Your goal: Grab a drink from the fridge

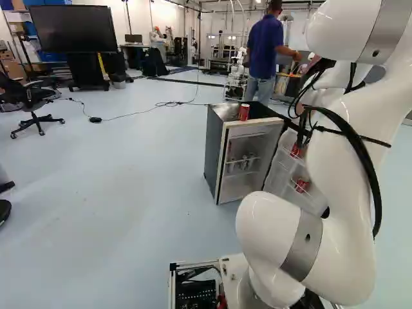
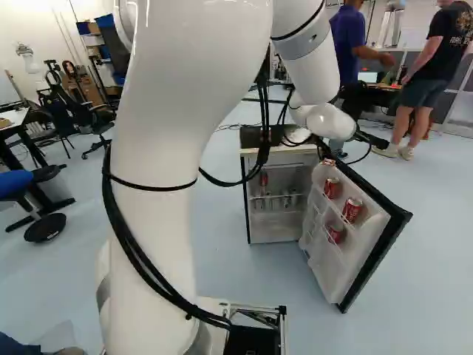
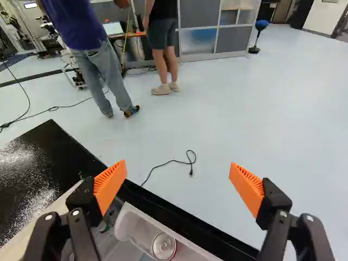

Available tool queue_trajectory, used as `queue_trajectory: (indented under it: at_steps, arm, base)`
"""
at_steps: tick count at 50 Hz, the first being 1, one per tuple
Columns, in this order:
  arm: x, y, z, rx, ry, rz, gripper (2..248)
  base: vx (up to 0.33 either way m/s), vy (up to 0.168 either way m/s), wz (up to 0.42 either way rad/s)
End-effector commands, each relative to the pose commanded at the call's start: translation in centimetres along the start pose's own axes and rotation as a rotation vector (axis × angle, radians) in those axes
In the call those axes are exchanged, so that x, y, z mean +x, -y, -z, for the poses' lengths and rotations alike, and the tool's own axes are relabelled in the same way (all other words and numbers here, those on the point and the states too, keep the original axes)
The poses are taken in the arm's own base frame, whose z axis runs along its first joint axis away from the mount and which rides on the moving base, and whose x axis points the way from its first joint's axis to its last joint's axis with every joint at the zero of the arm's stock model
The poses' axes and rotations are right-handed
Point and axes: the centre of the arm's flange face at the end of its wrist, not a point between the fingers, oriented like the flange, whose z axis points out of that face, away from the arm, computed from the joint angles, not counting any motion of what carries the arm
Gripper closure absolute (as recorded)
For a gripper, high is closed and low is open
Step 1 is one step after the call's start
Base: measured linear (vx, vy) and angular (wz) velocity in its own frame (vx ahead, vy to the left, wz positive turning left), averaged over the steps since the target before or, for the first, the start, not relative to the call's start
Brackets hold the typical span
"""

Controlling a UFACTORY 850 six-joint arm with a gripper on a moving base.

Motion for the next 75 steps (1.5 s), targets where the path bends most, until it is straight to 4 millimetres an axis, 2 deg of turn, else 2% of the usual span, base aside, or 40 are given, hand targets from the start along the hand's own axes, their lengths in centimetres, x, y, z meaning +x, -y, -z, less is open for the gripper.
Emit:
queue_trajectory:
  at_steps: [58,75]
  arm:
    - [-0.2,-7.8,-6.1,-0.094,0.257,-0.065,3]
    - [-1.0,-10.1,-7.9,-0.116,0.354,-0.088,3]
  base:
    - [0.000,0.000,0.000]
    - [0.000,0.000,0.000]
